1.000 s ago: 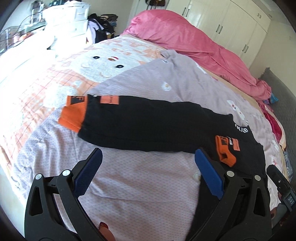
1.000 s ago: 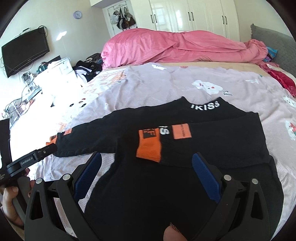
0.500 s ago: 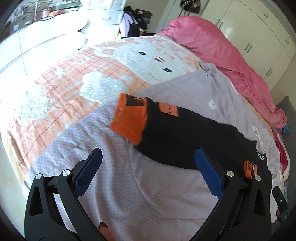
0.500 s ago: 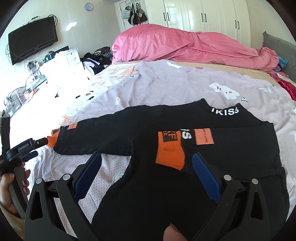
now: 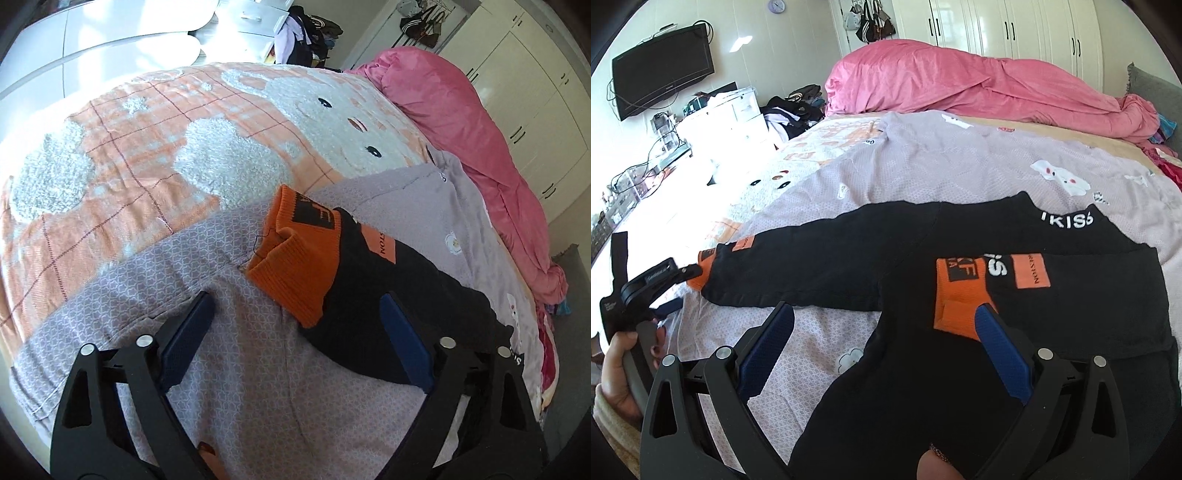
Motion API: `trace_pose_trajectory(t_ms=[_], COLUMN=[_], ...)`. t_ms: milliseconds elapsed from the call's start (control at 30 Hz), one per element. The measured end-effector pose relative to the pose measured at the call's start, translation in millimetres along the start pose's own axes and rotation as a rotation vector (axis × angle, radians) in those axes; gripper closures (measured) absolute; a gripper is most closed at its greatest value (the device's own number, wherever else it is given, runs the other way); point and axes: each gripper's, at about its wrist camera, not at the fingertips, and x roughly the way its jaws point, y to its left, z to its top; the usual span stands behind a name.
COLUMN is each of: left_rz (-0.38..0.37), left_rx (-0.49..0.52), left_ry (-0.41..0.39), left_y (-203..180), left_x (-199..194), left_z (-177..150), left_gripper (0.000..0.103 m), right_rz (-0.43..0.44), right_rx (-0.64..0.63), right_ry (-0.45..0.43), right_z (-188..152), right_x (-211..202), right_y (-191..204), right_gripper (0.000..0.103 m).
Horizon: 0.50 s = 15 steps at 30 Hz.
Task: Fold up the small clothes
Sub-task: 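Lift the cuff with the left tool and fold the sleeve across the body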
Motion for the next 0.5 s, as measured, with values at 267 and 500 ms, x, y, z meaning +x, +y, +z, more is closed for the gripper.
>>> trace_pose_trajectory(t_ms=[267,500], left_rz=[0.017,-0.006], left_rx=[-0.047,0.023], left_ry=[-0.051,-0.073], left_y=[-5.7,-30.3], left_x=[15.0,9.0], left_z=[13.2,6.5], left_gripper=[0.089,0.096], right_rz=[0.020,0.002], right_rx=[0.087,0.141], right_ry=[0.015,0.014], right_z=[-21.1,-30.6], right_x=[-7.6,-17.6], right_y=[-16.7,-42.3], right_gripper=[0.005,0.005])
